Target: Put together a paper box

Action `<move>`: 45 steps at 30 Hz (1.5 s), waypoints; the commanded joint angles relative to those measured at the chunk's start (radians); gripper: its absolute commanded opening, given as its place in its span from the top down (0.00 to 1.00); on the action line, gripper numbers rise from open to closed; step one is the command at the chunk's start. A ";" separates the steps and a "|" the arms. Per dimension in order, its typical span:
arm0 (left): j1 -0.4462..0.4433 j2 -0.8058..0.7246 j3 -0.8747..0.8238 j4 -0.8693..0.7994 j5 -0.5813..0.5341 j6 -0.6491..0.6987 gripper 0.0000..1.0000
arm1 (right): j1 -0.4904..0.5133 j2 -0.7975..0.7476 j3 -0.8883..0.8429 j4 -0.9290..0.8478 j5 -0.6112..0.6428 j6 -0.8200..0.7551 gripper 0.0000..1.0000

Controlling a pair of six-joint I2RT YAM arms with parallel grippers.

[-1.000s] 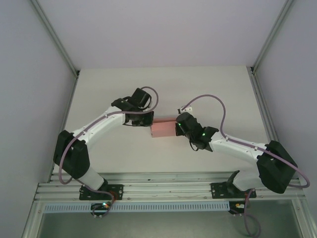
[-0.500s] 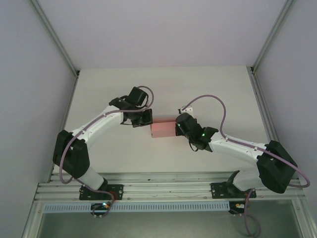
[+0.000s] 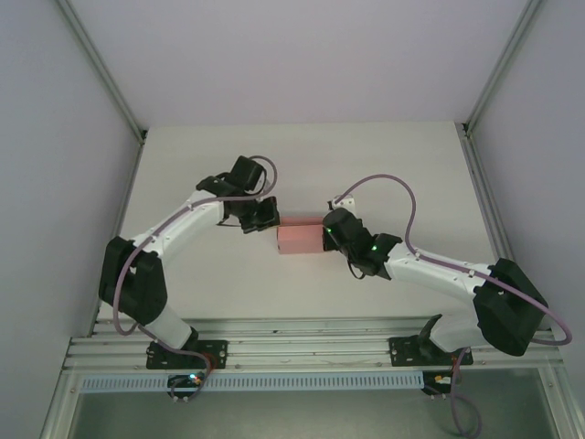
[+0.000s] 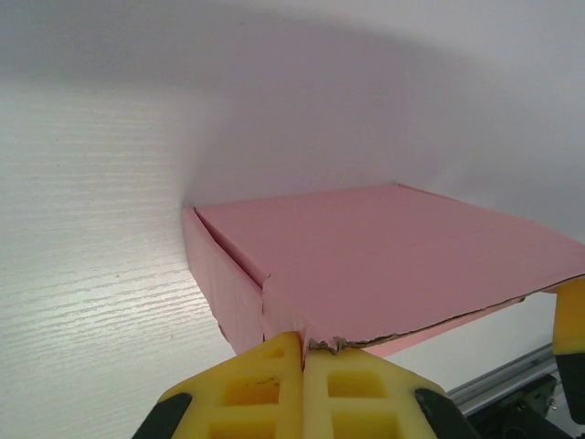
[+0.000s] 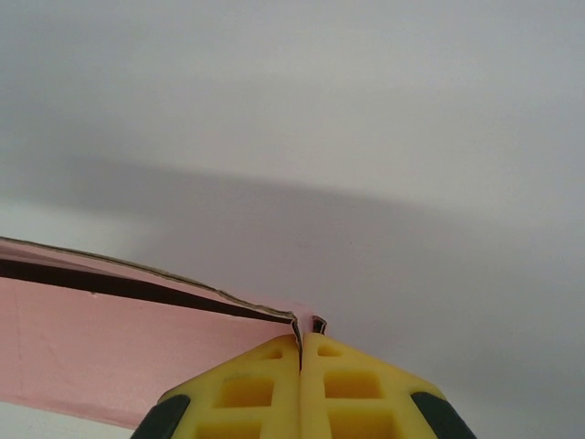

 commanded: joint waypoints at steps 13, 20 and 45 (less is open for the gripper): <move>-0.037 -0.015 -0.081 -0.060 -0.163 0.005 1.00 | -0.003 0.010 -0.040 -0.068 0.042 0.005 1.00; -0.173 -0.065 -0.187 0.022 -0.353 0.117 1.00 | -0.003 -0.040 -0.138 0.084 -0.002 -0.070 1.00; -0.345 -0.167 -0.319 0.193 -0.553 0.106 0.73 | -0.006 -0.225 -0.118 -0.030 -0.214 -0.092 0.18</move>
